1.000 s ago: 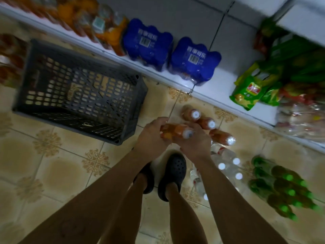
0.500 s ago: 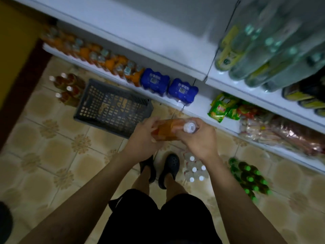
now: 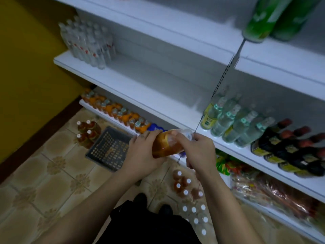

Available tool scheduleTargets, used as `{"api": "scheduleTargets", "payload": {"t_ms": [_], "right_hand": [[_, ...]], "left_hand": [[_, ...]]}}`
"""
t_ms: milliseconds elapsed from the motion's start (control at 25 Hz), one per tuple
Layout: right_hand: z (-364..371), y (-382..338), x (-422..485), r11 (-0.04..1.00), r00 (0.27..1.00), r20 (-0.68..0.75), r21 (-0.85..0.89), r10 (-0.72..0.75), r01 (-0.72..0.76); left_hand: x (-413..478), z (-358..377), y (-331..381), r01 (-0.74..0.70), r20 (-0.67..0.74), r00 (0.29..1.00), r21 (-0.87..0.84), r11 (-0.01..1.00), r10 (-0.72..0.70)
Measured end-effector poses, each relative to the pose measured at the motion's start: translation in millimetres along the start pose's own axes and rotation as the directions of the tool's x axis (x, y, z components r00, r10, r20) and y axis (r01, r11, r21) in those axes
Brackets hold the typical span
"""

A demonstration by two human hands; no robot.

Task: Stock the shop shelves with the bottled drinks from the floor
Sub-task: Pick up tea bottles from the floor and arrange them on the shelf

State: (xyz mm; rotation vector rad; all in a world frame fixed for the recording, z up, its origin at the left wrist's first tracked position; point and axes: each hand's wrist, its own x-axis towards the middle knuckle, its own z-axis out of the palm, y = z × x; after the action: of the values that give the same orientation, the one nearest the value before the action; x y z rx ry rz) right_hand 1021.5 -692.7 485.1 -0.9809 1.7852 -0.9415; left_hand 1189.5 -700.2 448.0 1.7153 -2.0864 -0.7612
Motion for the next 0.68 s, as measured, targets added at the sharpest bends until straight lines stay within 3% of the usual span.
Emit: {"api": "scheduleTargets", "payload": {"t_ms": [160, 280, 440, 680], "right_hand": [[-26, -54, -15, 0.986, 0.990, -0.014, 0.085, -0.141, 0.142], [-38, -89, -23, 0.945, 0.955, 0.034, 0.155, -0.296, 0.287], [-31, -121, -21, 0.906, 0.884, 0.213, 0.174, -0.417, 0.386], [-24, -169, 5, 0.846, 0.757, 0.395, 0.122, -0.521, 0.519]], "left_hand": [[1, -44, 34, -0.131, -0.150, 0.983, -0.151, 0.980, 0.108], [3, -77, 52, -0.116, -0.230, 0.973, -0.333, 0.936, 0.039], [10, -110, 69, -0.187, -0.289, 0.957, -0.626, 0.757, -0.002], [45, -151, 80, -0.235, -0.276, 0.961, -0.825, 0.515, -0.005]]}}
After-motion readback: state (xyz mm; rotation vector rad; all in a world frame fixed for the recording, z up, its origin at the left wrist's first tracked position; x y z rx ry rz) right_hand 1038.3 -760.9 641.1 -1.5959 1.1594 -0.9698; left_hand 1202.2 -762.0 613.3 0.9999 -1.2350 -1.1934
